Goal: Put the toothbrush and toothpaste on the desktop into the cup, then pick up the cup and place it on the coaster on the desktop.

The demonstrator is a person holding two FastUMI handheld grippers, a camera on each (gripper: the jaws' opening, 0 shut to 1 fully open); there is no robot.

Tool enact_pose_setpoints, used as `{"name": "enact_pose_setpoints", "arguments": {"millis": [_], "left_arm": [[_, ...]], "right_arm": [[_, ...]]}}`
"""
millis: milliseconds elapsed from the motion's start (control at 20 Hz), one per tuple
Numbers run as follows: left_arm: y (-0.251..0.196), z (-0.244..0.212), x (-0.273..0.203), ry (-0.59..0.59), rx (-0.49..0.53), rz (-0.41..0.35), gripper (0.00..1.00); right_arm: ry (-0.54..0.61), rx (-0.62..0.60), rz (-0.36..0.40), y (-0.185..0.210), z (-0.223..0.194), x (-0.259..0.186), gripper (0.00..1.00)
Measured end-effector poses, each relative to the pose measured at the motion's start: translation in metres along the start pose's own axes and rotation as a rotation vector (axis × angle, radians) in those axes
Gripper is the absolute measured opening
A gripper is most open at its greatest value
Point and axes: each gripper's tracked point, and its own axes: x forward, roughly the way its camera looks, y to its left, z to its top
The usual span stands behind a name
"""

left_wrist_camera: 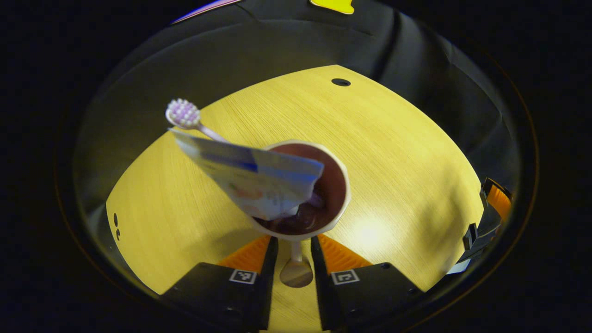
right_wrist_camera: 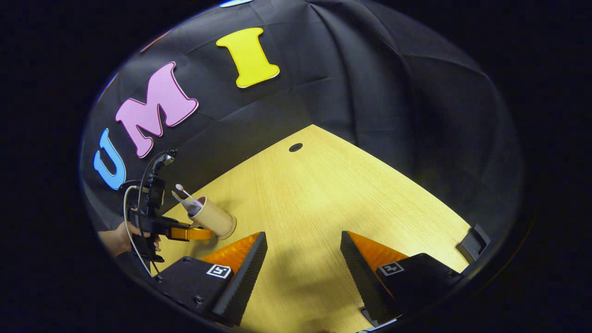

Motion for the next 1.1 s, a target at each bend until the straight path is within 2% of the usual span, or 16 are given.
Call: {"name": "enact_pose_setpoints", "arguments": {"millis": [150,450,550,700,800,1100], "left_arm": [[0.000,0.004,-0.024,-0.064,-0.033,-0.002,1.00],[0.015,-0.003,-0.107,-0.300,-0.090,0.068,0.97],[0.023,-0.016,-0.138,-0.394,-0.125,0.130,0.97],[0.033,-0.043,-0.197,-0.546,-0.206,0.229,0.97],[0.043,-0.073,-0.231,-0.591,-0.263,0.309,0.97],[0.050,-0.150,-0.296,-0.714,-0.449,0.411,0.97]], "right_arm": [[0.001,-0.016,0.018,0.009,0.001,-0.001,0.98],[-0.030,-0.107,0.056,0.040,0.004,-0.010,0.98],[-0.047,-0.134,0.080,0.056,0.006,-0.018,0.98],[-0.062,-0.148,0.129,0.085,0.005,-0.036,0.98],[-0.083,-0.171,0.128,0.097,0.006,-0.050,0.98],[-0.076,-0.242,0.172,0.131,-0.013,-0.095,0.98]]}}
